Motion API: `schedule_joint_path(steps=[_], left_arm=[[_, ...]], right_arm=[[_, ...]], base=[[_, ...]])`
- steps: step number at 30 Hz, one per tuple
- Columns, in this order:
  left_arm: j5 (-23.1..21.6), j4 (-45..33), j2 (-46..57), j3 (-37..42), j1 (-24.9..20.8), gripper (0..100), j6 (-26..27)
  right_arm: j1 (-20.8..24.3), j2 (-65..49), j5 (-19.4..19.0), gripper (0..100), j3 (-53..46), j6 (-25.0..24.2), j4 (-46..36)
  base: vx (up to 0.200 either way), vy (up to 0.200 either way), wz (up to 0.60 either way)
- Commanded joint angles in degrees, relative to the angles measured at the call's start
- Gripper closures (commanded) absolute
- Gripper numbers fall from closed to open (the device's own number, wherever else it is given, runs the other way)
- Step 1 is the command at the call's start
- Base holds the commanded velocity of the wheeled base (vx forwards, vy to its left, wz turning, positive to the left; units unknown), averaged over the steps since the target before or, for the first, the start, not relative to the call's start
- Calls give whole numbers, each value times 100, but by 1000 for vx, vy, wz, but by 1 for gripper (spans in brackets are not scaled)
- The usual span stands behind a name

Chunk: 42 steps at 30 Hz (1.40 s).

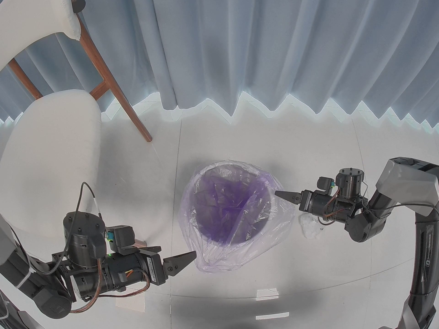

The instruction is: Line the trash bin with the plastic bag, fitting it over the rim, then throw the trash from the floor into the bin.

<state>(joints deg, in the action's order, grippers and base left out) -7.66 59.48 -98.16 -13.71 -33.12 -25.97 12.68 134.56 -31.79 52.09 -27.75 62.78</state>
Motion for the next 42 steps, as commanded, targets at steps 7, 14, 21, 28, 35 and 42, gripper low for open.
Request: schedule_joint_path(steps=[7,14,21,28,35,42], left_arm=[[45,424,-652,-184,227,0,-603],[18,415,-1100,-993,526,0,-1446],[273,415,-1970,-1538,579,0,-1394],[651,345,-2586,-2197,614,0,-374],[651,55,-2673,-3225,623,0,-31],[730,-507,-2295,-3296,684,0,1349]], right_arm=[[15,378,15,100,214,-3,191],[-116,396,121,100,187,-3,182],[-240,782,622,100,328,6,235],[-231,835,639,100,231,32,402],[-222,774,666,100,143,59,419],[-143,774,850,100,-23,85,437]], base=[[0,0,0],[0,0,0],[0,0,0],[0,0,0],[0,0,0],[0,0,0]])
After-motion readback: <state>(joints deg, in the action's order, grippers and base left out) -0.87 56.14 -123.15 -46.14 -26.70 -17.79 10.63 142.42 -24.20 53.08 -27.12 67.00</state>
